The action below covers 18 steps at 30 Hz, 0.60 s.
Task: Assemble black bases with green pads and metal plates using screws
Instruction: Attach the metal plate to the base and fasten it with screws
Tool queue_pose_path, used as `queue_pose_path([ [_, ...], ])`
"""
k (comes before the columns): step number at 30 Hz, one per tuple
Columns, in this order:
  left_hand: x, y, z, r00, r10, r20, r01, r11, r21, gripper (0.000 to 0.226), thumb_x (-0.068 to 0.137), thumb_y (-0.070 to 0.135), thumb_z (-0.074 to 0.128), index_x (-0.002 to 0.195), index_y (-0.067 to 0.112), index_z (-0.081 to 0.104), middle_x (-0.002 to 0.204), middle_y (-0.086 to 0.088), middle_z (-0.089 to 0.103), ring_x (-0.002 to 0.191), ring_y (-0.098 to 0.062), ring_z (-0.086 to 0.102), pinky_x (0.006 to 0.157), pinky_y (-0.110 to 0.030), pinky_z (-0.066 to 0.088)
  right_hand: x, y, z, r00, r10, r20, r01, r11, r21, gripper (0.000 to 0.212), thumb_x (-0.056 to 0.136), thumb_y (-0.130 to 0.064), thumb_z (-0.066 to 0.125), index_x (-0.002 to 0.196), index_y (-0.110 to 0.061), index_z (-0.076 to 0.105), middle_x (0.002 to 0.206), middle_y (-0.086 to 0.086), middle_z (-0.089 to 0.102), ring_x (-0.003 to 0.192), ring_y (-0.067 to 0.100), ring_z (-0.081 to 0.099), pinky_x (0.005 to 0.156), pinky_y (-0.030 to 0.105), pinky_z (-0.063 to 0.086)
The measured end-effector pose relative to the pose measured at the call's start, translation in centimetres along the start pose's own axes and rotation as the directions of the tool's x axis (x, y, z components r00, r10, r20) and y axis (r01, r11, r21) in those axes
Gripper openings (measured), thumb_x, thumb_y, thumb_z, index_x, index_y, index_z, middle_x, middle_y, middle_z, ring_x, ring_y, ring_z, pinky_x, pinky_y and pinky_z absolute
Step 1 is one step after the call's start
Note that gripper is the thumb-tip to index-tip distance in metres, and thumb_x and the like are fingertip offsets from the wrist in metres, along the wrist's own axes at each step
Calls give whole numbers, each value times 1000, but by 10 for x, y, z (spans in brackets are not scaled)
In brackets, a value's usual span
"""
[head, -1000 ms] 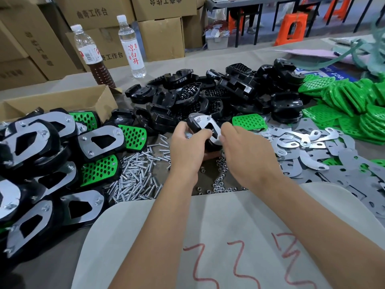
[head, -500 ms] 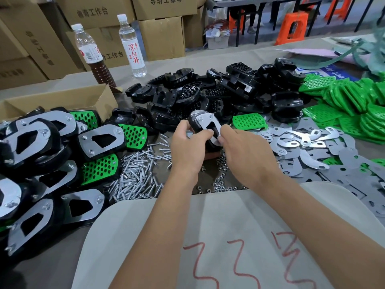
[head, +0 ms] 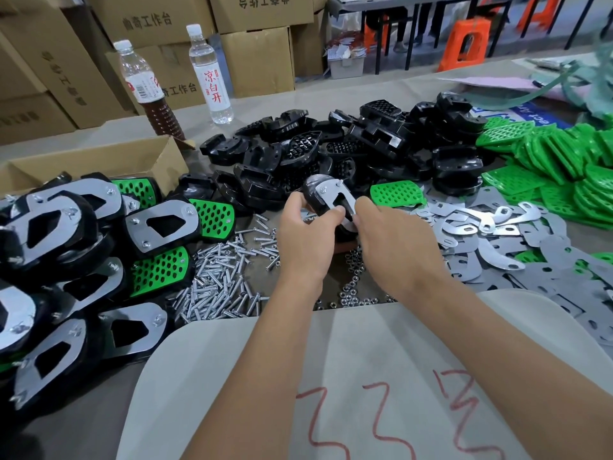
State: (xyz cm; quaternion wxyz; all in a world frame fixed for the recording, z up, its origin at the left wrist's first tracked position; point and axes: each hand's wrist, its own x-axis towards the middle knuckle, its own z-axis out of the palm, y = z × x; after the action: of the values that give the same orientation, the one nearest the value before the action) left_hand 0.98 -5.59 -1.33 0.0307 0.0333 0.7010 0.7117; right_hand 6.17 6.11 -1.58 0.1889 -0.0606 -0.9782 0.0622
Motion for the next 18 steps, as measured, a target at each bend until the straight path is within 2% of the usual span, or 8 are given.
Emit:
queue_pose_path([
  [2, -2, 0, 3, 1000, 14, -3, -14, 1000, 5, 22, 74, 26, 73, 93, 21, 64, 101, -11, 75, 101, -40, 72, 92, -62, 58, -1, 1, 2, 999, 49, -9, -49, 998, 34, 22, 108, -20, 39, 87, -19, 31, 62, -6, 34, 52, 17, 29, 49, 37, 14],
  [5, -3, 0, 7, 1000, 21, -3, -21, 1000, 2, 22, 73, 28, 75, 90, 22, 63, 101, -10, 75, 101, -39, 72, 91, -62, 58, -2, 3, 2, 993, 114, -30, -111, 991, 74, 28, 109, -31, 30, 86, -17, 34, 63, 0, 39, 57, 28, 39, 52, 38, 21],
  [8, -1, 0, 5, 1000, 8, 4, -8, 1000, -20, 27, 73, 27, 75, 95, 17, 62, 104, -16, 74, 104, -42, 71, 92, -63, 56, -3, 4, 0, 994, 96, -48, -91, 992, 84, 28, 110, -36, 30, 89, -18, 35, 68, -2, 43, 64, 32, 44, 55, 39, 26],
  [13, -2, -1, 4, 1000, 29, -4, -29, 1000, 12, 29, 73, 26, 74, 97, 15, 61, 102, -17, 73, 101, -42, 70, 91, -63, 57, -1, 3, -2, 999, -2, 37, 0, 999, 53, 21, 109, -24, 34, 90, -21, 25, 68, -6, 36, 61, 27, 40, 53, 38, 22],
  [15, -4, -1, 5, 999, 30, -14, -30, 999, 14, 28, 74, 26, 74, 95, 14, 61, 101, -16, 73, 99, -41, 71, 90, -62, 58, -1, 2, -4, 1000, 13, 12, -14, 997, 79, 22, 109, -27, 31, 89, -19, 28, 64, -5, 35, 54, 21, 33, 50, 37, 16],
  [18, -6, -1, 8, 994, 96, -53, -92, 993, 71, 22, 75, 29, 75, 86, 19, 59, 92, -4, 74, 89, -28, 70, 86, -52, 59, -1, 2, -5, 997, 73, -8, -72, 993, 88, 22, 107, -25, 34, 87, -17, 30, 60, -3, 36, 51, 16, 27, 49, 36, 10],
])
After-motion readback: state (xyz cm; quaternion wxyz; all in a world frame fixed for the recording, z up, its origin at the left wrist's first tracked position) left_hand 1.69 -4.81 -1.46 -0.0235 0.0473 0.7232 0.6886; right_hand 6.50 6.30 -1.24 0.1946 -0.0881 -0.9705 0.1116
